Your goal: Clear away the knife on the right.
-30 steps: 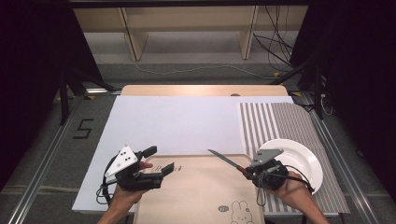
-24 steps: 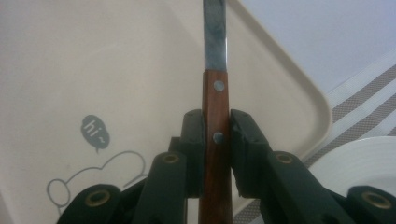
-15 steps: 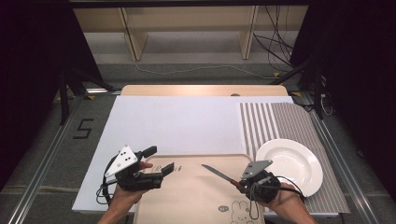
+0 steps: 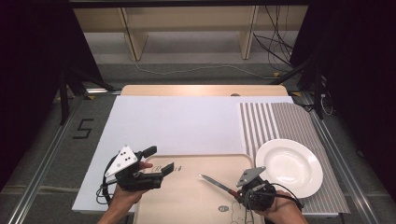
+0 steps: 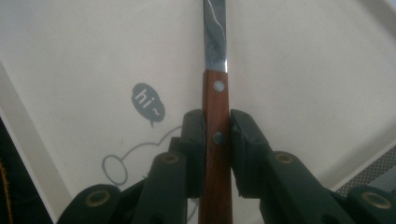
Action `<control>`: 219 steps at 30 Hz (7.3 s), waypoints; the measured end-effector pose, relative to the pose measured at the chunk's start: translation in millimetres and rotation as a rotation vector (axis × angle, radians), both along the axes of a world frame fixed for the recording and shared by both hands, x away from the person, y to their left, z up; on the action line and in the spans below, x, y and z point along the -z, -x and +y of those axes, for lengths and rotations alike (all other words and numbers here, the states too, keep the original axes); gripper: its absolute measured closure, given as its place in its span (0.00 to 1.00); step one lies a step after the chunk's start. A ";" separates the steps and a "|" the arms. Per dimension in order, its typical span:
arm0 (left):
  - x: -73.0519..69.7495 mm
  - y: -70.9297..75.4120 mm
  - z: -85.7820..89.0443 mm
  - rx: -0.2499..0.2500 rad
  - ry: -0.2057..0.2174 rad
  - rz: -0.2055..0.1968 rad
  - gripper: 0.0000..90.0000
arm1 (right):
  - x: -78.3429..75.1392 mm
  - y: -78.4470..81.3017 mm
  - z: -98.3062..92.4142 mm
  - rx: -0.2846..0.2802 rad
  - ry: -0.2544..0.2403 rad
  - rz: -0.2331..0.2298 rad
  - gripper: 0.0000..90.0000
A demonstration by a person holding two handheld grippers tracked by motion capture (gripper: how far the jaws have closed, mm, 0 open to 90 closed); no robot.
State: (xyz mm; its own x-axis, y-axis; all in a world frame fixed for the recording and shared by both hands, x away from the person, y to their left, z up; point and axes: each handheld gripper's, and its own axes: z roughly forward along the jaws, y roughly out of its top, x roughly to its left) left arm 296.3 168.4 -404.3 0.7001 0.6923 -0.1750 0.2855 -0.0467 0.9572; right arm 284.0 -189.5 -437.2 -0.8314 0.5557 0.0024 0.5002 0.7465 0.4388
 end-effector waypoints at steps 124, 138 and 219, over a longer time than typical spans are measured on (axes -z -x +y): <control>0.3 -0.4 -0.5 -0.002 -0.007 0.001 0.16 | 22.8 -7.1 8.5 -0.152 0.096 -0.009 1.00; 0.3 -0.6 -0.3 -0.004 -0.005 0.003 0.16 | 20.8 -11.9 -6.7 -0.115 0.129 0.001 1.00; 0.0 -0.2 -1.1 0.006 -0.010 0.000 0.16 | -41.0 -3.2 -51.6 0.188 -0.610 -0.340 0.20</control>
